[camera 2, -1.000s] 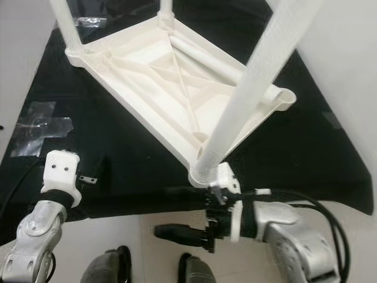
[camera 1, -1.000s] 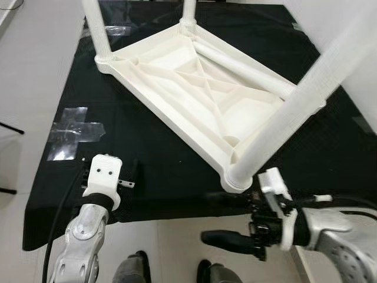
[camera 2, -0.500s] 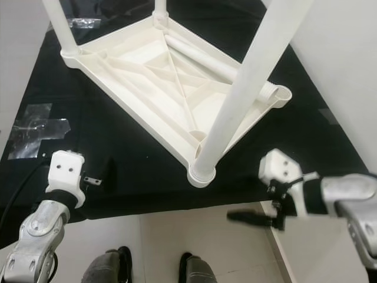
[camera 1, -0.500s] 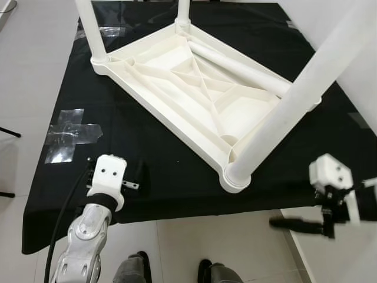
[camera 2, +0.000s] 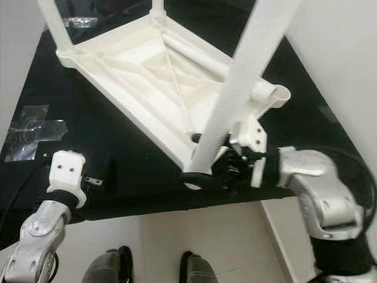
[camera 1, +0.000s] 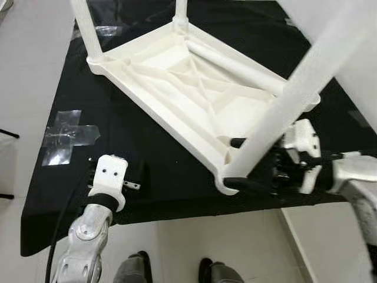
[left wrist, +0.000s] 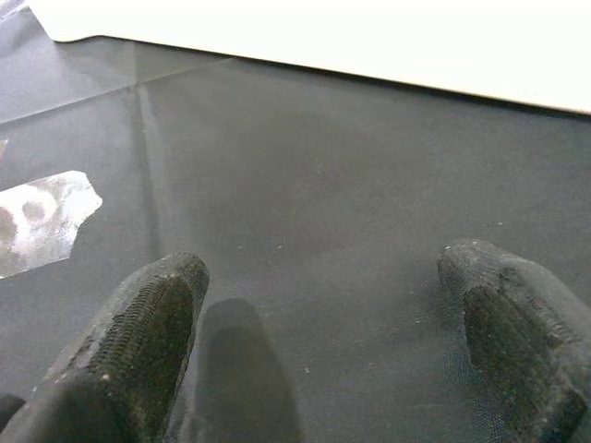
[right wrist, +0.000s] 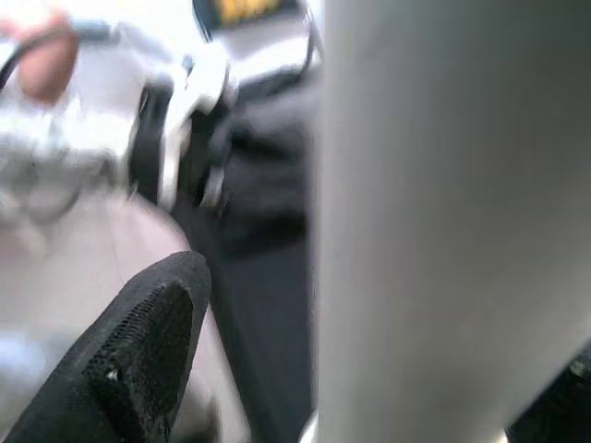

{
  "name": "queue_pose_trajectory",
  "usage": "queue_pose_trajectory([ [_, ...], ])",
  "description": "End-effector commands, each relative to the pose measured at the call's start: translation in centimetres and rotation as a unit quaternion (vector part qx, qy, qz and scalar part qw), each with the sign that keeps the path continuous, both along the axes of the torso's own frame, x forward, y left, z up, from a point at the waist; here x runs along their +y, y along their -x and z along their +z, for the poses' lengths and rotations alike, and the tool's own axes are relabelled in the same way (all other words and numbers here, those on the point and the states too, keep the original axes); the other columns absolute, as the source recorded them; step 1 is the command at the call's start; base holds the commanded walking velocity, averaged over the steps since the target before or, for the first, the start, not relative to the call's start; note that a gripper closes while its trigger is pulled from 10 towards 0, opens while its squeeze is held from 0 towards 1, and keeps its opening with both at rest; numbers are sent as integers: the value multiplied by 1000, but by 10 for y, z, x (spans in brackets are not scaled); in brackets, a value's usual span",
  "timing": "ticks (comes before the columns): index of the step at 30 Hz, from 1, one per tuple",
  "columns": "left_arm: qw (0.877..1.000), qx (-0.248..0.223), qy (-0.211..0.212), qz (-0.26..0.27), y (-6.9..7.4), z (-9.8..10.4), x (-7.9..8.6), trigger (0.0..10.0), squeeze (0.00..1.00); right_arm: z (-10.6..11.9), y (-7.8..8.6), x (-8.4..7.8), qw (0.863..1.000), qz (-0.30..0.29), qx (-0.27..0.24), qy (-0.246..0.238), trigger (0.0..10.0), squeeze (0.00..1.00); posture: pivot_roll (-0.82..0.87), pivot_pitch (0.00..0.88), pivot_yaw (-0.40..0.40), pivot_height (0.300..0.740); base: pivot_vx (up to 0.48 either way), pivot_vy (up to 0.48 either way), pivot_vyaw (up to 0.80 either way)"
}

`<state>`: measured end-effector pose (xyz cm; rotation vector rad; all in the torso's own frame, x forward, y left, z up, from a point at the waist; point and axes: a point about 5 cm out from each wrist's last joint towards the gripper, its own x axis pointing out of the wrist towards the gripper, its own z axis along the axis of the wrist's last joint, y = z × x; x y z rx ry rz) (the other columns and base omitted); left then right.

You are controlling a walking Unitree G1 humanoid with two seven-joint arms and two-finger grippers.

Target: Building children table

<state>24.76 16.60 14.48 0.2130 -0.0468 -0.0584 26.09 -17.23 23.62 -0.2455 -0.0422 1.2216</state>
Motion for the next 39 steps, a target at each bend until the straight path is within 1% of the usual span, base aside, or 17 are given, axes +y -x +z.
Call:
queue_pose_trajectory([
  [1,1000,16,-1,-1,3,-6,0,10000,0,-4,-5,8,1000,-1,-2,-12,10000,0,47,245,-91,740,0,0,800],
  [4,1000,15,0,0,3,-5,-1,10000,0,-9,-12,18,999,0,7,-32,10000,0,49,246,-88,740,0,0,800],
  [6,1000,15,-1,-1,3,-5,-1,10000,0,-14,-13,27,1000,6,9,-28,10000,0,55,247,-88,740,0,0,800],
  [12,1000,15,-2,0,4,-5,0,10000,0,-20,-16,41,999,-1,11,-35,10000,0,55,247,-86,740,0,0,800],
  [15,1000,15,-4,1,4,-5,0,10000,0,-26,-12,56,999,11,20,-48,10000,0,63,248,-84,740,0,0,800],
  [16,1000,15,-4,1,4,-5,0,10000,0,-26,-12,56,999,11,20,-48,10000,0,63,248,-84,740,0,0,800],
  [17,1000,15,-5,1,4,-4,0,10000,0,-28,-11,61,998,18,22,-53,10000,0,63,248,-84,740,0,0,800],
  [18,1000,15,-6,3,4,-4,1,10000,0,-29,-8,72,997,34,25,-64,10000,0,67,247,-85,740,0,0,800],
  [22,1000,14,-6,5,5,-4,3,10000,0,-29,-7,80,996,42,25,-70,10000,0,71,247,-85,740,0,0,800],
  [23,1000,14,-7,7,5,-4,4,10000,0,-27,-9,92,996,42,20,-81,10000,0,81,248,-89,740,0,0,800],
  [24,1000,14,-7,7,5,-4,4,10000,0,-27,-9,92,996,42,20,-81,10000,0,81,248,-89,740,0,0,800],
  [27,1000,13,-9,11,6,-3,5,10000,0,-24,-16,108,995,29,9,-94,10000,0,92,247,-94,740,0,0,800],
  [28,1000,13,-9,11,6,-3,5,10000,0,-24,-16,108,995,29,9,-94,10000,0,92,247,-94,740,0,0,800],
  [30,1000,12,-11,15,6,-2,7,10000,0,-20,-23,120,994,8,0,-106,10000,0,105,245,-98,740,0,0,800],
  [31,1000,12,-11,15,6,-2,7,10000,0,-20,-23,120,994,8,0,-106,10000,0,105,245,-98,740,0,0,800],
  [33,1000,10,-13,19,7,-1,9,10000,0,-17,-28,132,993,-6,-5,-116,10000,0,115,244,-101,740,0,0,800],
  [39,1000,9,-15,22,9,0,10,10000,0,-17,-33,140,992,-32,-17,-117,10000,0,125,242,-101,740,0,0,799],
])
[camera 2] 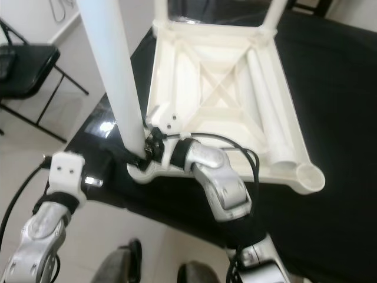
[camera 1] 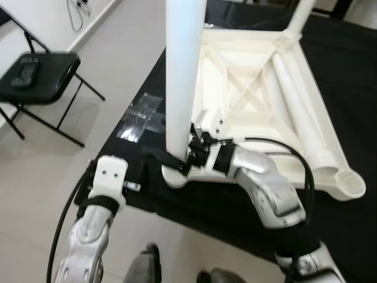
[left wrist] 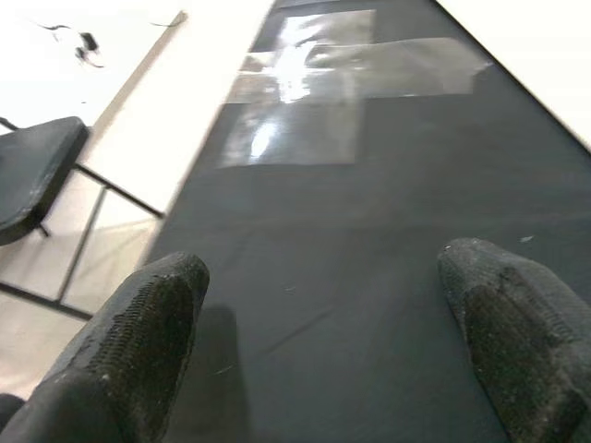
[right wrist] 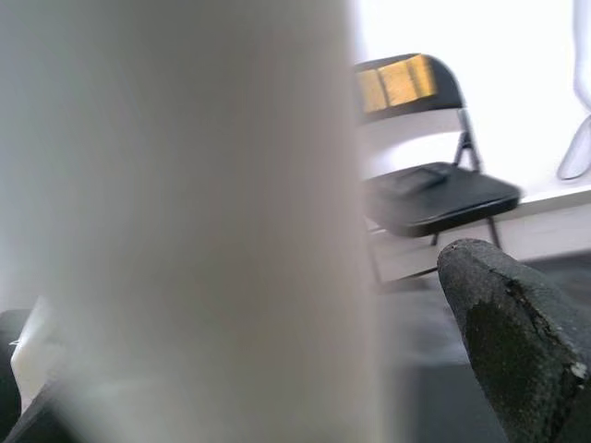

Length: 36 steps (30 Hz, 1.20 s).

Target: Building children table

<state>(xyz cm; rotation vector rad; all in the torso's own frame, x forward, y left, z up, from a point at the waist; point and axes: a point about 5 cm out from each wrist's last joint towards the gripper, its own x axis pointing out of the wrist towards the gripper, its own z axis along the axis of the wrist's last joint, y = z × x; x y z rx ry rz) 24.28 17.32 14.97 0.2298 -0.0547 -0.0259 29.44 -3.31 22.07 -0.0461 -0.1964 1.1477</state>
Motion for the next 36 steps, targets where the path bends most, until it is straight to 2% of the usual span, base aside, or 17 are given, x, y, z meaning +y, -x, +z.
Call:
queue_pose_trajectory([
  [1,1000,15,-7,6,4,-5,3,10000,0,-2,0,1,1000,-5,-7,4,10000,0,125,242,-101,740,0,0,800],
  [4,1000,16,-6,4,4,-6,2,10000,0,-2,-2,0,1000,-8,-6,3,10000,0,124,241,-100,740,0,0,629],
  [6,1000,18,-3,-6,4,-6,-1,10000,0,-3,1,-9,999,26,-14,25,10000,0,123,241,-100,740,0,0,0],
  [8,1000,23,1,-20,5,-7,-5,10000,0,-5,2,-26,996,60,-29,67,10000,0,120,240,-98,740,0,0,0],
  [10,999,25,2,-24,5,-8,-6,10000,0,-6,3,-31,994,68,-34,80,10000,0,120,240,-98,740,0,0,0],
  [13,998,32,9,-61,8,-10,-15,10000,0,-5,-13,-62,984,37,-55,162,10000,0,116,242,-96,740,0,0,0],
  [14,998,32,9,-61,8,-10,-15,10000,0,-5,-13,-62,984,37,-55,162,10000,0,116,242,-96,740,0,0,0],
  [18,993,40,14,-106,12,-13,-28,10000,0,-3,-27,-96,964,12,-64,258,10000,0,105,244,-98,740,0,0,0],
  [19,993,40,14,-106,12,-13,-28,10000,0,-3,-27,-96,964,12,-64,258,10000,0,105,244,-98,740,0,0,0],
  [21,991,43,15,-128,14,-14,-34,10000,0,4,-32,-116,956,6,-61,286,10000,0,103,242,-98,740,0,0,0],
  [22,991,43,15,-128,14,-14,-34,10000,0,4,-32,-116,956,6,-61,286,10000,0,103,242,-98,740,0,0,0],
  [24,989,47,19,-142,15,-15,-37,10000,0,14,-39,-134,954,-17,-53,296,10000,0,99,241,-100,740,0,0,0],
  [26,988,48,21,-147,16,-15,-38,10000,0,19,-40,-143,952,-22,-49,300,10000,0,100,241,-100,740,0,0,0],
  [28,988,48,21,-148,16,-15,-39,10000,0,19,-41,-145,952,-19,-49,302,10000,0,100,241,-100,740,0,0,0],
  [31,983,56,21,-176,19,-17,-44,10000,0,24,-26,-171,942,36,-15,333,10000,0,95,241,-98,740,0,0,0],
  [32,983,56,21,-176,19,-17,-44,10000,0,24,-26,-171,942,36,-15,333,10000,0,95,241,-98,740,0,0,0],
  [36,979,60,22,-193,22,-18,-48,10000,0,26,-16,-188,927,67,8,368,10000,0,92,243,-97,740,0,0,0],
])
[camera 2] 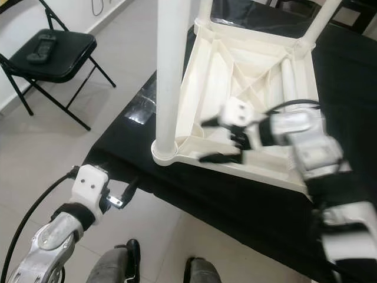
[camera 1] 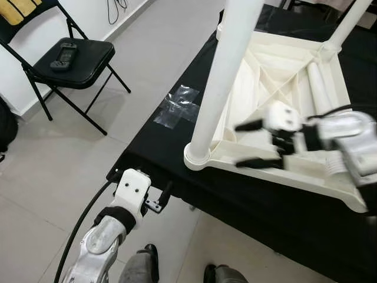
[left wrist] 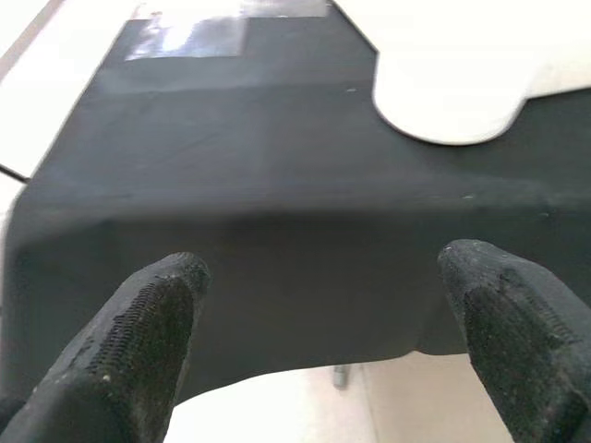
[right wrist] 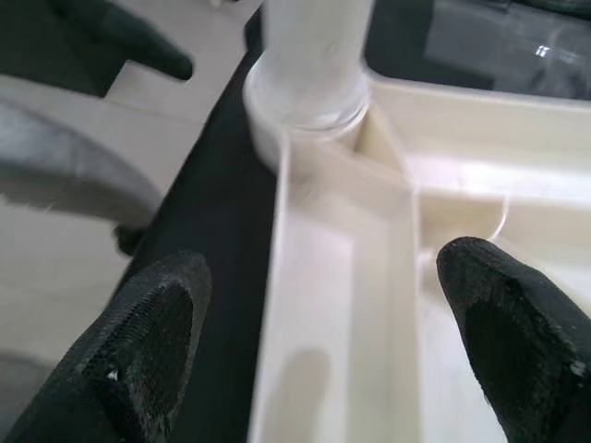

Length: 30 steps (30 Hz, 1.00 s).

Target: Building children table

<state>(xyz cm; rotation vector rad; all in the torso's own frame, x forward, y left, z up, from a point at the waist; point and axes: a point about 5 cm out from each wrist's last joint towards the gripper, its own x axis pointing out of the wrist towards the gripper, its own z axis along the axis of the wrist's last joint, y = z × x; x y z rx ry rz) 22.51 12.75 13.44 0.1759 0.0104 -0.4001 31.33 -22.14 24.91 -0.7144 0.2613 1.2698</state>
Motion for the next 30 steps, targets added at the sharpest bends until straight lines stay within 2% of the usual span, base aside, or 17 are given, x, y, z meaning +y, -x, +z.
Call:
queue_pose_trajectory([
  [1,1000,7,2,-12,4,-2,-2,10000,0,-2,3,1,1000,14,10,-6,10000,0,92,243,-97,740,0,0,0],
  [2,1000,8,-1,-13,4,-3,-2,10000,0,-6,6,-7,999,17,24,17,10000,0,86,244,-97,740,0,0,0],
  [4,1000,8,-3,-13,3,-3,-2,10000,0,-9,9,-13,999,14,33,31,10000,0,84,244,-96,740,0,0,0],
  [11,1000,7,-4,-15,3,-3,-2,10000,0,-17,13,-17,997,10,50,53,10000,0,81,244,-93,740,0,0,0],
  [12,1000,7,-5,-17,3,-3,-2,10000,0,-29,6,-23,995,-32,39,90,10000,0,81,243,-90,740,0,0,0],
  [13,1000,7,-5,-17,3,-3,-2,10000,0,-29,6,-23,995,-32,39,90,10000,0,81,243,-90,740,0,0,0],
  [15,1000,6,-6,-18,3,-3,-2,10000,0,-38,1,-28,990,-66,29,123,10000,0,80,243,-88,740,0,0,0],
  [21,1000,6,-6,-19,3,-2,-3,10000,0,-44,-1,-34,984,-92,21,151,10000,0,78,245,-88,740,0,0,0],
  [22,1000,6,-6,-19,3,-2,-3,10000,0,-44,-2,-35,983,-101,16,155,4471,0,77,246,-89,740,0,0,0],
  [23,1000,6,-6,-20,3,-2,-3,10000,0,-44,-3,-36,982,-105,13,159,0,0,77,246,-89,740,0,0,0],
  [30,1000,5,-6,-20,2,-2,-3,10000,0,-45,-4,-35,984,-104,11,147,0,0,72,244,-95,740,0,0,0],
])
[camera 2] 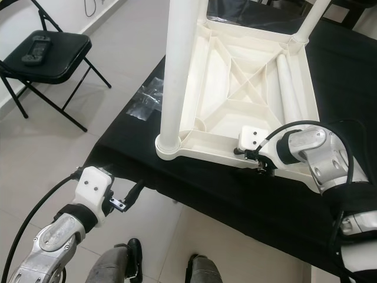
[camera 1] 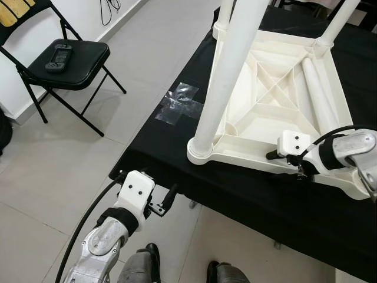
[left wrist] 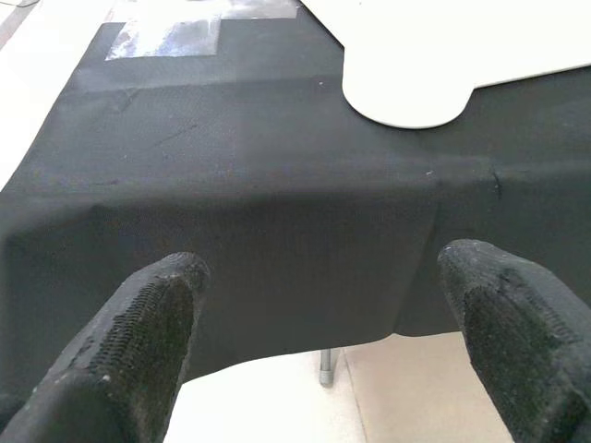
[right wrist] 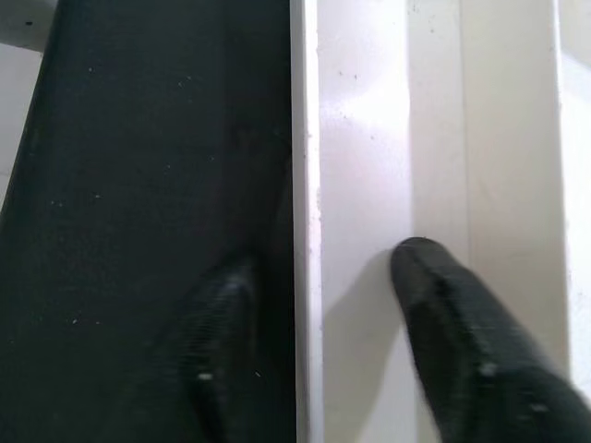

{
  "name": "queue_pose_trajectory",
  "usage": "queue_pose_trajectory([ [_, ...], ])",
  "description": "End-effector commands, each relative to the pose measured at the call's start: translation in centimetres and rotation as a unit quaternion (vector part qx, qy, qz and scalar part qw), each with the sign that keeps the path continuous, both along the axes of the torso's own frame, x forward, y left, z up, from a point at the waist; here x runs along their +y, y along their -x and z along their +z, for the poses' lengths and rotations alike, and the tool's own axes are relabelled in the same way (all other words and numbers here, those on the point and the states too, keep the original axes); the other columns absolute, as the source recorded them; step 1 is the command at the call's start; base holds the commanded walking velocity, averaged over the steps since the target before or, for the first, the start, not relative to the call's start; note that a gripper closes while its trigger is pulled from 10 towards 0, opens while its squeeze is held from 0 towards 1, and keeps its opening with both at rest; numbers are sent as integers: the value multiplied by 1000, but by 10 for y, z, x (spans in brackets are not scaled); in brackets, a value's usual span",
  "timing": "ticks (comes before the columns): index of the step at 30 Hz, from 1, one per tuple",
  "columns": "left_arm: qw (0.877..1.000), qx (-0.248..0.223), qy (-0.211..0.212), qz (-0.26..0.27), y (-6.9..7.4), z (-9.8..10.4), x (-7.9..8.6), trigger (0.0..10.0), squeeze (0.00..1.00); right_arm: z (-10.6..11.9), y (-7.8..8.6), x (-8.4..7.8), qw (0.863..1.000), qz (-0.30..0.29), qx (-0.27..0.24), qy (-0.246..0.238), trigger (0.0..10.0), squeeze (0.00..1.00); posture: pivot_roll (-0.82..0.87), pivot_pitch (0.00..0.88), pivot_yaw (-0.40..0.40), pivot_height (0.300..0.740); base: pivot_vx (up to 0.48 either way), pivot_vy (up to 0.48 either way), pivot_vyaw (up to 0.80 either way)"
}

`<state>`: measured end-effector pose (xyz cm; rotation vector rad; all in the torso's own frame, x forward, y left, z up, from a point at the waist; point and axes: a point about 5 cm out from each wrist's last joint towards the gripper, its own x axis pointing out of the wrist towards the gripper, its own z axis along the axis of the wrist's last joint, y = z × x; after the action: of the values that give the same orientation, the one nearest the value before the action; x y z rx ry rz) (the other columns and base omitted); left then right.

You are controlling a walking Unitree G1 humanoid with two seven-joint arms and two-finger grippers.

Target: Building children table

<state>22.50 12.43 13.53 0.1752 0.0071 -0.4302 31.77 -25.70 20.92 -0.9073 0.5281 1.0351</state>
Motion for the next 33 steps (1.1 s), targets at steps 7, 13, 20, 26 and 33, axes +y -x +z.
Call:
queue_pose_trajectory([
  [7,1000,4,-7,-4,2,-3,-2,10000,0,-6,-2,2,1000,-2,0,1,0,0,63,242,-99,740,0,0,0],
  [13,1000,4,-9,-4,2,-4,-1,10000,0,-10,-3,10,999,-16,-8,-28,0,0,63,240,-98,740,0,0,0],
  [20,1000,6,-17,-7,2,-5,-2,10000,0,-14,1,21,997,-28,-7,-66,0,0,75,235,-91,740,0,0,0],
  [26,1000,8,-20,-8,4,-5,0,10000,0,-13,21,48,992,28,26,-122,0,0,77,234,-87,740,0,0,0],
  [33,1000,8,-24,-10,4,-5,-1,10000,0,-12,6,72,986,-21,-3,-166,0,0,91,242,-86,740,0,0,0],
])
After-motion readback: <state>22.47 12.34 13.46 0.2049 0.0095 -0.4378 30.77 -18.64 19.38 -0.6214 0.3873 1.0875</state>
